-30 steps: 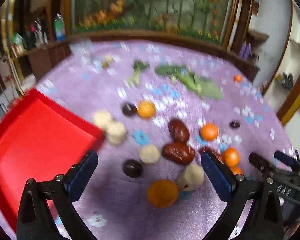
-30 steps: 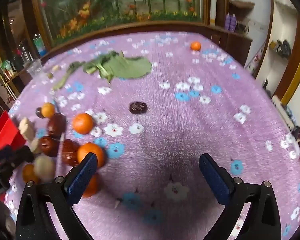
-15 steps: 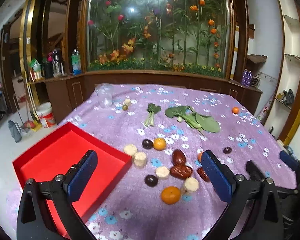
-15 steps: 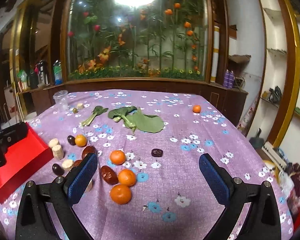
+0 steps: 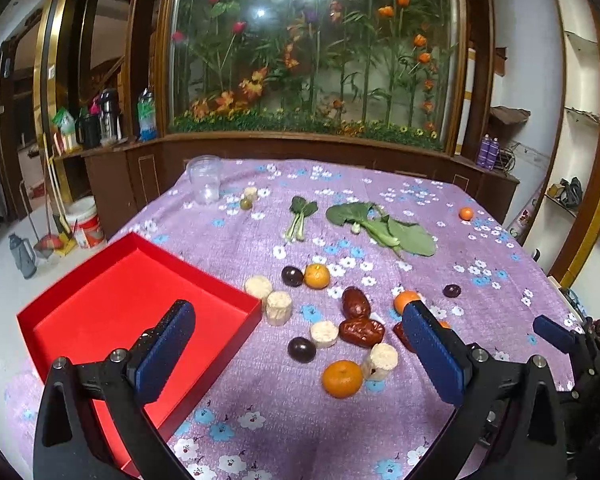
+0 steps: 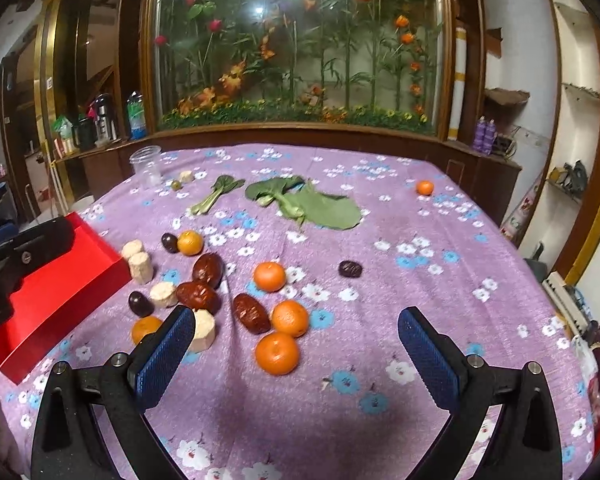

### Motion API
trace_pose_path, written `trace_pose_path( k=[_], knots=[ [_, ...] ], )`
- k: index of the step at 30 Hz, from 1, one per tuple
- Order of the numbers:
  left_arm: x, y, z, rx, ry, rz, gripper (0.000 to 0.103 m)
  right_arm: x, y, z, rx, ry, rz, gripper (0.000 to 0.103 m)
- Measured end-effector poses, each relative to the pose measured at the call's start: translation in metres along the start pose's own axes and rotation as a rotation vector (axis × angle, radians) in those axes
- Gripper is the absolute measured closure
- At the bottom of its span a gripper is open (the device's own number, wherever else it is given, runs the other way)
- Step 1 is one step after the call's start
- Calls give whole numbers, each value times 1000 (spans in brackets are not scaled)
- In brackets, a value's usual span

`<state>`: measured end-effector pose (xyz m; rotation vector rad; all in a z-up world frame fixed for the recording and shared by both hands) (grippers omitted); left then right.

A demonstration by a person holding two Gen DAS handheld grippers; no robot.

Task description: Organize fruits

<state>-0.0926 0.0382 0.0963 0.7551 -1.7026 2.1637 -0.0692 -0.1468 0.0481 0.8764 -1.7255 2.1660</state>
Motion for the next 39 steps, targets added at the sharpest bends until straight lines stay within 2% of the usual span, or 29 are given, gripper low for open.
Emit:
trace_pose_path(
  k=[4, 8, 13, 16, 17, 19, 21, 23, 25, 31, 39],
  knots=[
    [-16, 5, -6, 5, -31, -62, 0, -8, 4, -3, 8, -27, -32, 0],
    [-29, 6, -23, 35, -17, -114, 0, -19, 9, -4, 15, -67, -84, 0],
    [-43, 0, -73, 198, 23, -176, 0, -28, 17, -4, 23, -107, -133, 3],
    [-49, 2, -88, 248, 49, -207, 0, -36, 19, -5, 24, -127, -156, 5],
    [-50, 4, -88, 246, 57, -213, 1, -39, 20, -5, 24, -135, -164, 6],
    [-52, 11, -79, 213, 91, -235, 14, -46, 21, -7, 27, -146, -188, 14],
    [-56, 19, -64, 168, 140, -274, 35, -52, 23, -6, 26, -153, -209, 19],
    [-61, 29, -47, 117, 173, -315, 43, -56, 26, -5, 18, -156, -226, 21],
    [-67, 36, -35, 93, 197, -340, 43, -60, 28, -2, -4, -177, -241, 27],
    [-85, 61, -2, -6, 224, -435, 43, -66, 30, -1, -21, -201, -264, 33],
    [-99, 71, 7, -36, 206, -455, 44, -72, 31, -2, -34, -228, -285, 34]
  ],
)
Point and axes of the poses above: each gripper's, at about its wrist camera, not at the fingertips, and x roughly against the way its jaws point, z to its right, y to its underside, the point moved 4 cm from there along -x, roughly the way its jaws point, and after that the axes turned 12 degrees about x, right-handed, at the moved point
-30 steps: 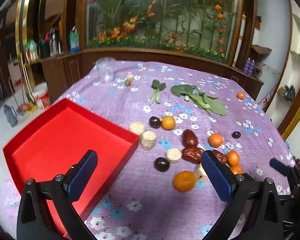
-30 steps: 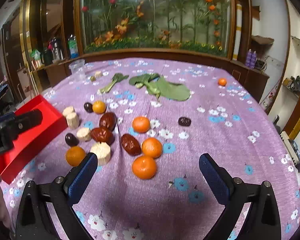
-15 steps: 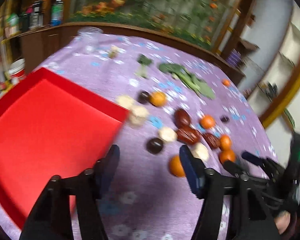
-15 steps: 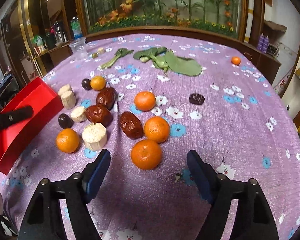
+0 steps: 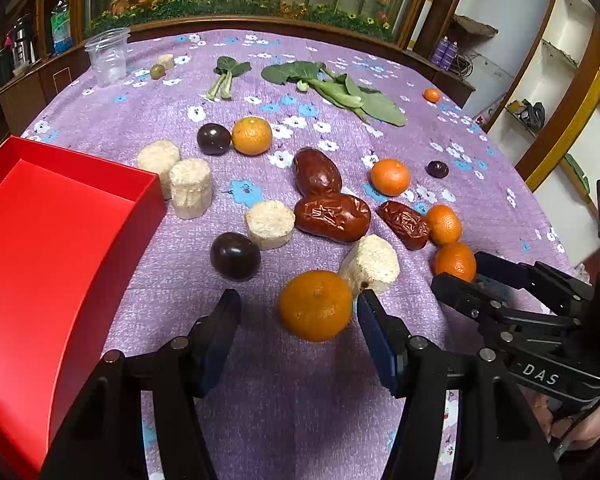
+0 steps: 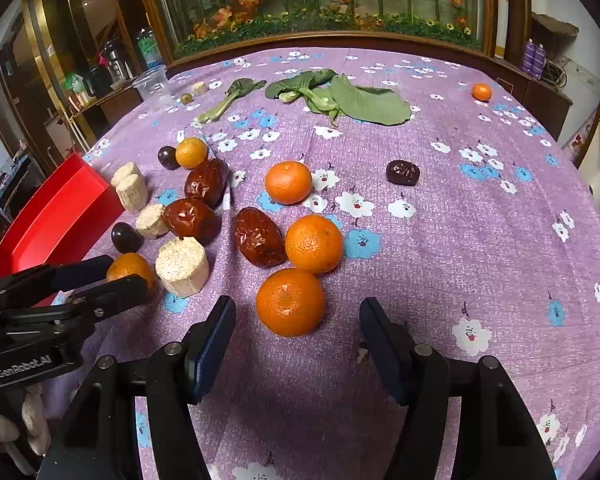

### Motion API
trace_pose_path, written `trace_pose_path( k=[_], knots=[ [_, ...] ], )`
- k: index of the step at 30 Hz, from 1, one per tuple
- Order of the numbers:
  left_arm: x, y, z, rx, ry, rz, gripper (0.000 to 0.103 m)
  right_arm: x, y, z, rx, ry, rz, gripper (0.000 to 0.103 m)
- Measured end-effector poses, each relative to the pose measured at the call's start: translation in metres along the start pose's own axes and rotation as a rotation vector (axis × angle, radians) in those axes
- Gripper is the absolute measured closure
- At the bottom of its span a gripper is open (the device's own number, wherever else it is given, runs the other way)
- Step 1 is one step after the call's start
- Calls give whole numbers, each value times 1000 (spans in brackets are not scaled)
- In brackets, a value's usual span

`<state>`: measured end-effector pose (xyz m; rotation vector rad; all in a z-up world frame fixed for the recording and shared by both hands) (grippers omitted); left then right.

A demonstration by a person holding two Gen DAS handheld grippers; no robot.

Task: Organize fruits
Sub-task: 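Close the left tool on a mandarin orange while the right tool grasps another mandarin, then carry both mandarins over the red tray and open both tools to drop them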

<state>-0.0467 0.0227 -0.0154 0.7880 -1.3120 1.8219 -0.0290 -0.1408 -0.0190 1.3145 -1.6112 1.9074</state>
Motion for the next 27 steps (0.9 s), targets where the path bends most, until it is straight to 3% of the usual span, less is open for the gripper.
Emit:
trace_pose_path(
  k=[4, 6, 8, 13, 14, 17, 18, 19, 20, 21, 22, 27],
  knots=[
    [-3, 0, 7, -30, -29, 11, 49, -3, -1, 0, 3, 7, -7, 34],
    [-4, 2, 11, -59, -51, 19, 63, -4, -1, -1, 12, 16, -10, 34],
    [-4, 4, 16, -86, -47, 20, 69, -4, -1, -2, 19, 21, -12, 34],
    [-4, 5, 17, -90, -45, 20, 69, -5, -2, -3, 28, 34, -17, 41],
    [-4, 5, 16, -84, -42, 21, 68, -5, -2, -4, 31, 35, -18, 41],
    [-8, 5, 25, -103, -12, 9, 45, -5, -2, -6, 39, 40, -21, 42],
    [-9, 6, 28, -118, -20, 7, 43, -6, -2, -5, 39, 57, -23, 52],
    [-11, 6, 30, -132, -37, 8, 43, -6, -2, -4, 36, 60, -23, 55],
    [-11, 6, 32, -135, -44, 10, 45, -6, -2, -3, 33, 50, -20, 56],
    [-9, 6, 31, -131, -43, 15, 63, -4, -1, -3, 33, 38, -18, 66],
    [-8, 6, 29, -124, -52, 23, 71, -3, -1, -4, 34, 40, -20, 67],
    [7, 9, 15, -51, -2, 30, 71, 6, 5, -8, 33, 27, -15, 68]
  ],
)
Point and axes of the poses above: each gripper's, at about its wrist camera, not at the fingertips, and x roughly against the way its jaws point, z to its right, y to its underside, the point moved 4 cm from there along -x, roughly the way its jaws point, and after that the axes turned 12 degrees about x, right-handed, at the moved point
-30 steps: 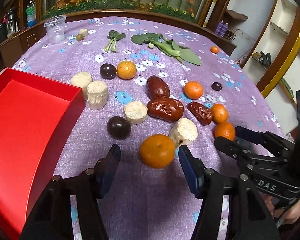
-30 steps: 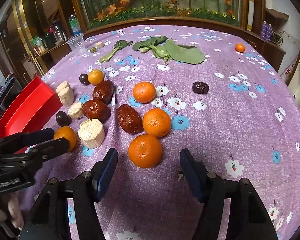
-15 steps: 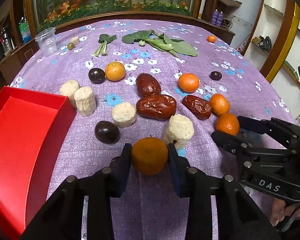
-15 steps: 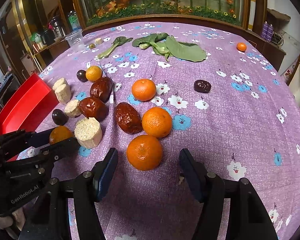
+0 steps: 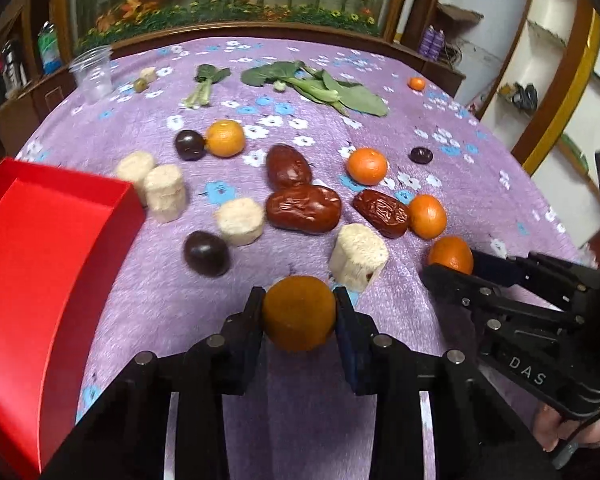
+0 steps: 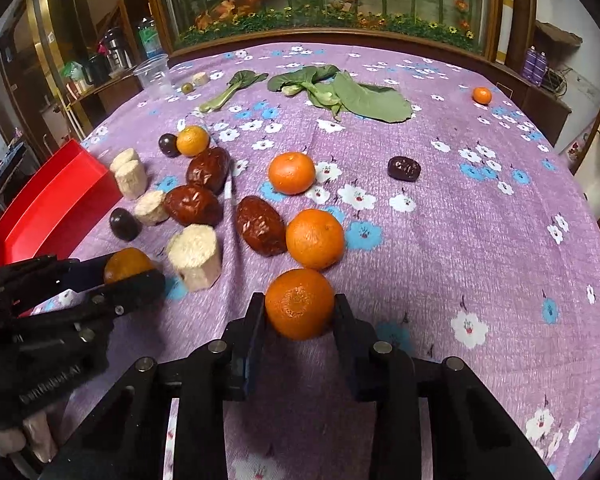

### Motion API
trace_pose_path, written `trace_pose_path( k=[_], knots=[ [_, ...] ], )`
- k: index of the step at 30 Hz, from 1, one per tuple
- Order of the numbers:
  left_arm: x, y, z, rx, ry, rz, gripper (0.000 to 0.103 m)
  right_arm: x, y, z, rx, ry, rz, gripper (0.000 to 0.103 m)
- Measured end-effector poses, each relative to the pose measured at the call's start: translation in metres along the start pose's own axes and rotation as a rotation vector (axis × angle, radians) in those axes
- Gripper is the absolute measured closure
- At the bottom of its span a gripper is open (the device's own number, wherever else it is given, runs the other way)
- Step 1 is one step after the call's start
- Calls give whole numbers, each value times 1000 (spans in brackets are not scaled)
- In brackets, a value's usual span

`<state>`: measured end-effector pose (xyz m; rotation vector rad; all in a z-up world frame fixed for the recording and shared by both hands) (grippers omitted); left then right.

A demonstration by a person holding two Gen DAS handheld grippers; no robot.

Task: Organize fruits
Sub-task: 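Carry both mandarins over the red tray and open both tools to drop them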

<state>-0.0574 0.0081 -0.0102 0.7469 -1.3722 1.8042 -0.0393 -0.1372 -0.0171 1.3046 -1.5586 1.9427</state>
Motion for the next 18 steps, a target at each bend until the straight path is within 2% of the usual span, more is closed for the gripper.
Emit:
trace_pose_path(
  k=[3, 8, 13, 18],
  knots=[
    [20, -5, -15, 56, 19, 34, 71, 13, -1, -4, -7, -22, 30, 68],
    [60, -22, -59, 167, -1, 131, 71, 38, -21, -28, 36, -80, 99, 67],
    [89, -32, -124, 300, -74, 204, 71, 46, -51, -79, 135, -179, 127, 67],
    [101, -31, -185, 404, -180, 238, 70, 29, -77, -152, 220, -350, 97, 67]
  ],
)
Point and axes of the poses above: each gripper's, at about its wrist camera, not at the fingertips, and x roughly against the way its jaws point, z to its right, y to its underside, the point moved 4 cm from there along -x, roughly the way its jaws point, and after that the axes turned 12 degrees about x, right-handed, at the moved point
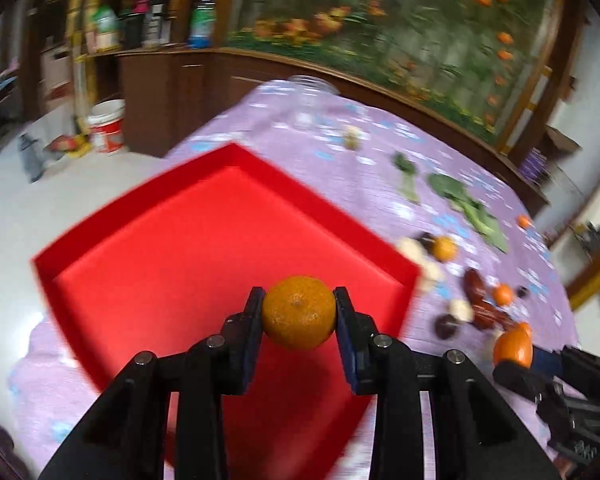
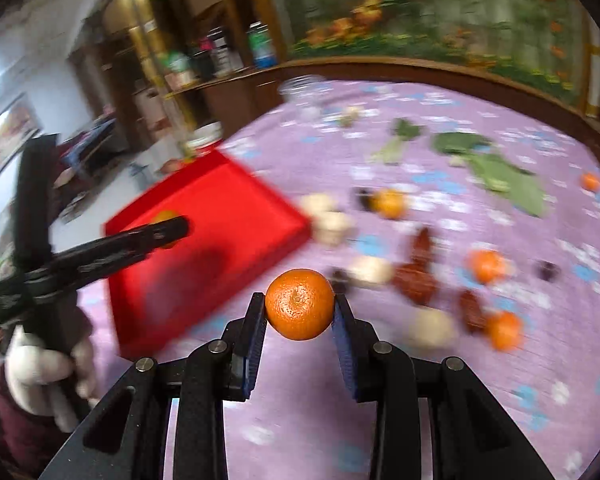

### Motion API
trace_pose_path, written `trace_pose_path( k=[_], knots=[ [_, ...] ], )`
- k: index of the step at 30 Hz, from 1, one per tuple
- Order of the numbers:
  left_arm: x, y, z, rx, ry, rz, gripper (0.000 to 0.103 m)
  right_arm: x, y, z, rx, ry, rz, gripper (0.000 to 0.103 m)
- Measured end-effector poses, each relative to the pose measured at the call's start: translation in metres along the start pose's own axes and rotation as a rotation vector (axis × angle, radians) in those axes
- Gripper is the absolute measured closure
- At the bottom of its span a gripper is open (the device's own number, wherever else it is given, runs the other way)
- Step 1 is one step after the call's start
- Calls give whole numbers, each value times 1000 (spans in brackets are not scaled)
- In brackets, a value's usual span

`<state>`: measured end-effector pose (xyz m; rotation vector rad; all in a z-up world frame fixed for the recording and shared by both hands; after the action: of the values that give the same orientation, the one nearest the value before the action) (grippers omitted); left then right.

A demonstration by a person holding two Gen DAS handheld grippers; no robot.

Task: Organize fruits
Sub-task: 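Carry both mandarins over the red tray and open both tools to drop them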

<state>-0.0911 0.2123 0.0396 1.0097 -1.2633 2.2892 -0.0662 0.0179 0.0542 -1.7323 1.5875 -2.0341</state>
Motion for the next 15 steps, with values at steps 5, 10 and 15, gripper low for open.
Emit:
trace_pose_path(
  k=[5, 10, 15],
  knots=[
    [-4, -5, -29, 28, -72, 11, 70, -48, -22, -42, 71, -71, -33, 67],
    [-4, -8, -43, 47, -89, 10, 70, -84, -34, -62, 97, -100, -67, 67],
    [1, -13, -50, 73, -89, 26, 56, -106, -31, -66, 103, -91, -100, 65]
  ],
)
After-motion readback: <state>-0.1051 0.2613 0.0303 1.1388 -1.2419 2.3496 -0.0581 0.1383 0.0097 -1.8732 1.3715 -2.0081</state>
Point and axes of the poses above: each gripper's, at about its wrist camera, not at the fingertips, and x roughly against the way its jaws point, z to its right, y to its underside, the point moved 4 cm from there along -x, roughly the way its jaws point, and after that the axes turned 12 degrees about x, right-handed, at the moved point
